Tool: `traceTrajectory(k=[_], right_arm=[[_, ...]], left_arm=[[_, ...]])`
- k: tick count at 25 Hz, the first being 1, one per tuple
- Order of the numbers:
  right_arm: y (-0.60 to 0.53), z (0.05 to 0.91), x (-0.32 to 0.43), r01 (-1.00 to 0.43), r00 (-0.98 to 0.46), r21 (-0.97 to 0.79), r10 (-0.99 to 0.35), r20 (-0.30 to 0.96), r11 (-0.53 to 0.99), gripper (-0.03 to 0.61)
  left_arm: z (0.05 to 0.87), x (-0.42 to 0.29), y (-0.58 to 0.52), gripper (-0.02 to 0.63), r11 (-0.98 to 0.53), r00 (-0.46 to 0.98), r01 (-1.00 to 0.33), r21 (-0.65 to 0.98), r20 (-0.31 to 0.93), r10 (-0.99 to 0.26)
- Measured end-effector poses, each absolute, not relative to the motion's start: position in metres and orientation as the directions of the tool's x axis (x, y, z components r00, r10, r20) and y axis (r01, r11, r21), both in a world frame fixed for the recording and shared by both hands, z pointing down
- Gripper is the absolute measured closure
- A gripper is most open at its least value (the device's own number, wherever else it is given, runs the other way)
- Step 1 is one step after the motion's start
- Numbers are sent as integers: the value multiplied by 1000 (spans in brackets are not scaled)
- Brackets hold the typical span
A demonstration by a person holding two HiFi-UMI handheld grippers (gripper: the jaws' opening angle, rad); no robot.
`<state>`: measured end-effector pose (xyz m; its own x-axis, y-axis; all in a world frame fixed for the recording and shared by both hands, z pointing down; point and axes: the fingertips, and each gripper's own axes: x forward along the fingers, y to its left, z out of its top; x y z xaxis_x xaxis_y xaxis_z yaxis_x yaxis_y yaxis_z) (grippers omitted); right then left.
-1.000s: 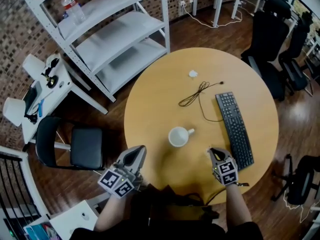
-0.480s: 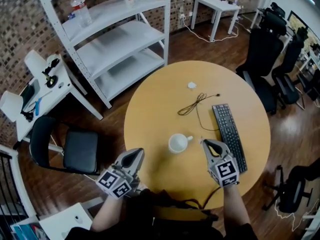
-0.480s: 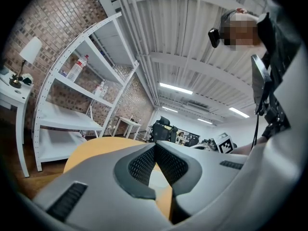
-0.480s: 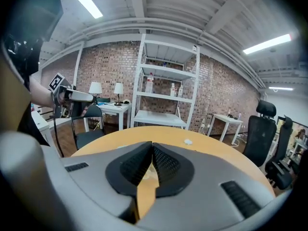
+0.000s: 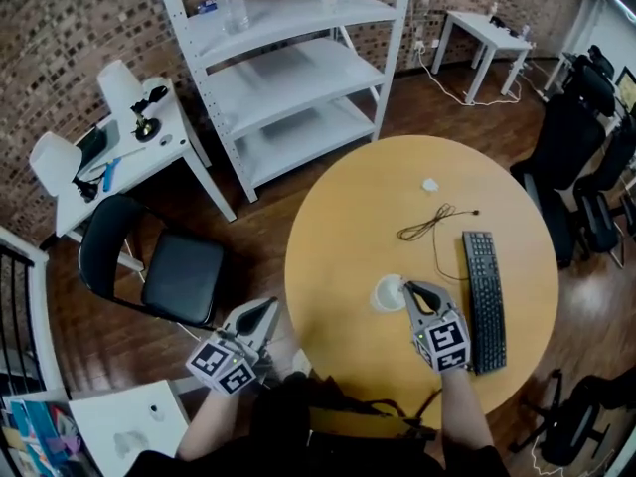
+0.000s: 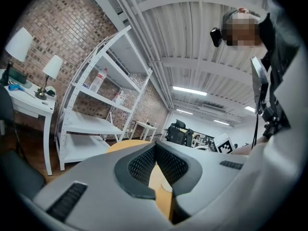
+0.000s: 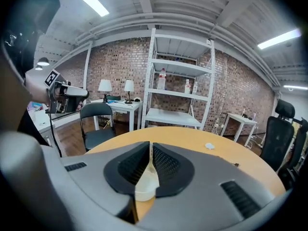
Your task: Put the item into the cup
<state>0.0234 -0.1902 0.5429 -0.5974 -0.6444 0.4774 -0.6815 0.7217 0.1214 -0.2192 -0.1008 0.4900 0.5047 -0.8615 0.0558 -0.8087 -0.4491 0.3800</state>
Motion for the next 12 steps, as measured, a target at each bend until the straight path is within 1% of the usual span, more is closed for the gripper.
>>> traceTrajectory(k=[2, 3, 5, 12], right_arm=[[-191, 552, 19, -676, -596, 113, -631, 496, 728, 542], [-190, 554, 17, -679, -594, 103, -627, 504, 727, 515], [-188, 553, 15, -684, -593, 83, -619, 514, 724, 490], [-184, 541, 31, -714, -573, 107, -665, 480, 692, 490]], left_arm=[[495, -229, -97, 611, -430, 490, -813, 392, 64, -869], [497, -231, -96, 611, -425, 487, -814, 395, 66, -871], [497, -232, -94, 611, -423, 485, -814, 397, 66, -872], [491, -213, -105, 611, -478, 533, -788, 389, 42, -845]])
